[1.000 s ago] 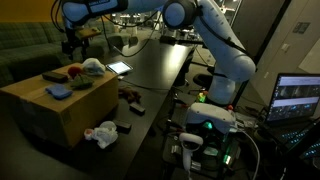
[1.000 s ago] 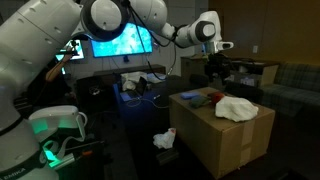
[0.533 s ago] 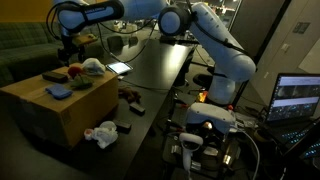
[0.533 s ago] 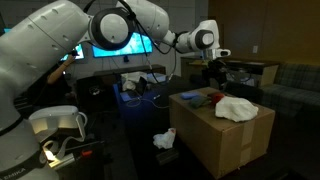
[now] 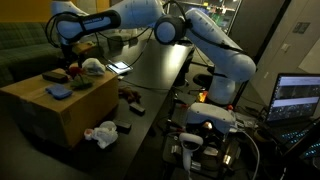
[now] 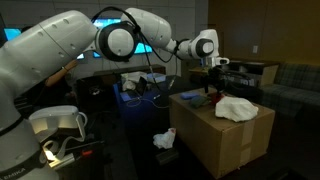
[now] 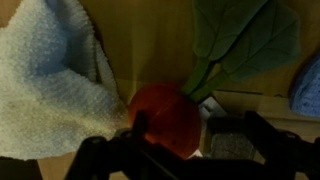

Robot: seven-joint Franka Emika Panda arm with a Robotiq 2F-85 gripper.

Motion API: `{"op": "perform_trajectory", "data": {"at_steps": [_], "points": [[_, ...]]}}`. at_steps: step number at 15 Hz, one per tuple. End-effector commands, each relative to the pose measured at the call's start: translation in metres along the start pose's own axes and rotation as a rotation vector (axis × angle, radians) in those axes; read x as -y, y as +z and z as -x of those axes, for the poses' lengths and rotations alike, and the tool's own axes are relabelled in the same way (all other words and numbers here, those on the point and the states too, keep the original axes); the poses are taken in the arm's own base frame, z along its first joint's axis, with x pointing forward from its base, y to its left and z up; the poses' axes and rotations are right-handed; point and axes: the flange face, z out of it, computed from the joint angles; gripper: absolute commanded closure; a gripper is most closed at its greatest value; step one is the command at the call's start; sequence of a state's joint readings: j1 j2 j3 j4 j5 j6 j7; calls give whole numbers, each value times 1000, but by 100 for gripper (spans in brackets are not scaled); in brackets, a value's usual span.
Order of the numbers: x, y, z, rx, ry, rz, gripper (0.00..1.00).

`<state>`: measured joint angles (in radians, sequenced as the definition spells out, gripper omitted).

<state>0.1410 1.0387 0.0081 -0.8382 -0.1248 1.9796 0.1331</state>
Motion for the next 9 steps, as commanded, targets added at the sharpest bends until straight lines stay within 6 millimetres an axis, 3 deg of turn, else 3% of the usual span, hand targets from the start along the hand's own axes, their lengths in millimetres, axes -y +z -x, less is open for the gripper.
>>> {"op": "perform_trajectory", "data": {"at_steps": [1, 4, 5, 6, 9], "points": [[5, 9, -7, -12, -25, -3, 0], [7, 19, -7, -10, -29, 1, 0], [5, 21, -7, -11, -25, 2, 25], [3, 19, -7, -9, -19, -1, 27], [-1, 15, -9, -20, -5, 18, 51]]}}
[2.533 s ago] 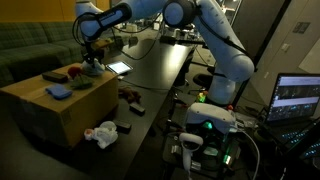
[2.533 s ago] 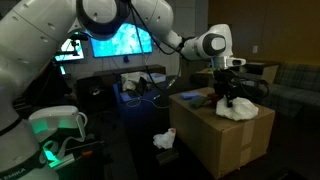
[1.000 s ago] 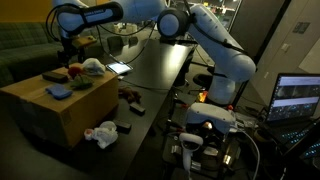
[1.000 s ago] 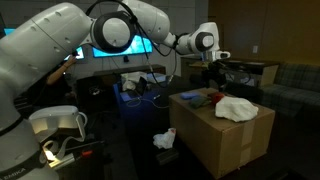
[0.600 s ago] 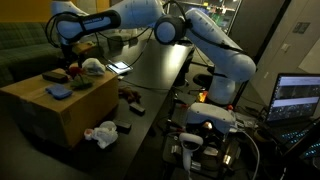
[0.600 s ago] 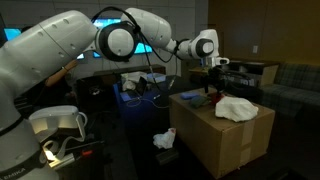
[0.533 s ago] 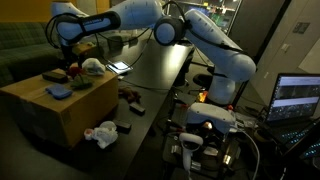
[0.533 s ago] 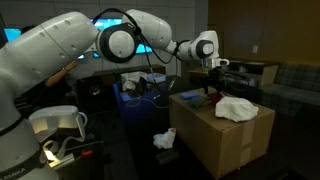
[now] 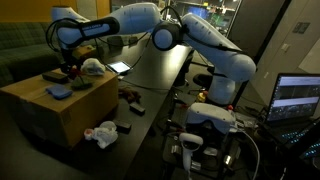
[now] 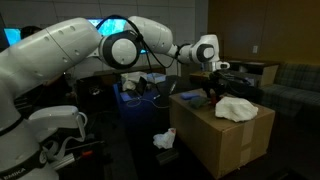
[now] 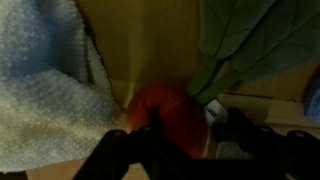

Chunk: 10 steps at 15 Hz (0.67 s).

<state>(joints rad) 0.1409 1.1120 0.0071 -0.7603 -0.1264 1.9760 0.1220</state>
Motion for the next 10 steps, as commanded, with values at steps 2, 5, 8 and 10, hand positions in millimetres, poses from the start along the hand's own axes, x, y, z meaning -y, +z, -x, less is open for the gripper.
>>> {"op": "perform_trajectory", "data": {"at_steps": [2, 5, 8, 10], "points": [[-6, -6, -7, -25, 6, 45, 67], [-14, -7, -7, -23, 14, 80, 88], [-19, -12, -7, -21, 13, 86, 100], [-21, -23, -4, 5, -15, 54, 97]]}}
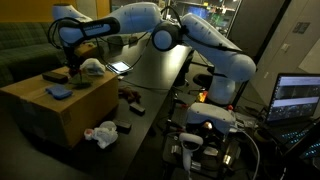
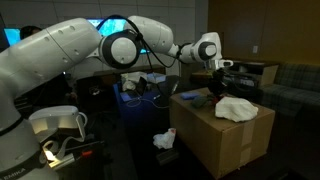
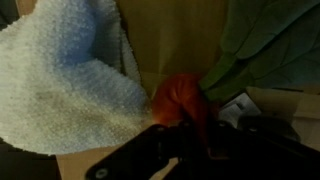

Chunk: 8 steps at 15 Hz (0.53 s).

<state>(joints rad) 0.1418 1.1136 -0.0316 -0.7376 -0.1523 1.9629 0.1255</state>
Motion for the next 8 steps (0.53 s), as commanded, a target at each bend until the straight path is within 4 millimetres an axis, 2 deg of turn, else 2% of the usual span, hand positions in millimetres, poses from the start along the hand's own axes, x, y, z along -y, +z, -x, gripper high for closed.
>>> {"op": "perform_trajectory", "data": {"at_steps": [1, 3, 8], "points": [[-6, -24, 0, 26, -36, -16, 99], [-12, -49, 3, 46, -75, -38, 97], [-39, -132, 16, 73, -143, -108, 97]]}}
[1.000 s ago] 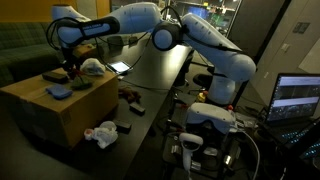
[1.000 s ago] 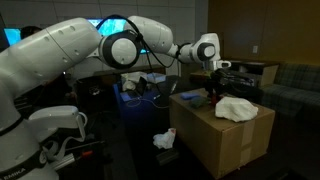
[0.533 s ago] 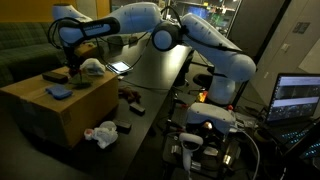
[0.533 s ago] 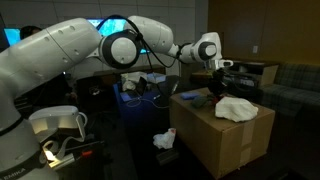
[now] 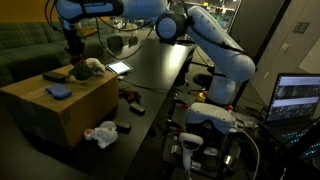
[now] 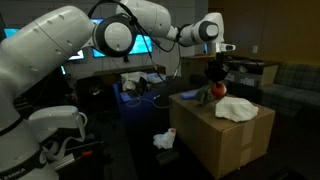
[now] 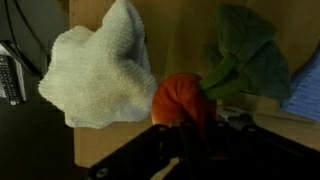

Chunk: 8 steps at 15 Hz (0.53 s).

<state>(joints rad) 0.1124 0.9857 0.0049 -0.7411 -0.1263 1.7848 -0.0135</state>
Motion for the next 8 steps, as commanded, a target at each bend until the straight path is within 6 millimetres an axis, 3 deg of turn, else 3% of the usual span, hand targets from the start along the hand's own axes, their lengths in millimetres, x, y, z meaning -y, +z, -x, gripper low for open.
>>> {"op": "perform_trajectory", "data": {"at_steps": [1, 3, 5, 8], "points": [[-16, -67, 20, 11, -52, -73, 97], [-27, -96, 33, 12, -51, -103, 97], [-38, -111, 46, 23, -33, -118, 97], [-54, -116, 71, 54, 17, -145, 97]]}}
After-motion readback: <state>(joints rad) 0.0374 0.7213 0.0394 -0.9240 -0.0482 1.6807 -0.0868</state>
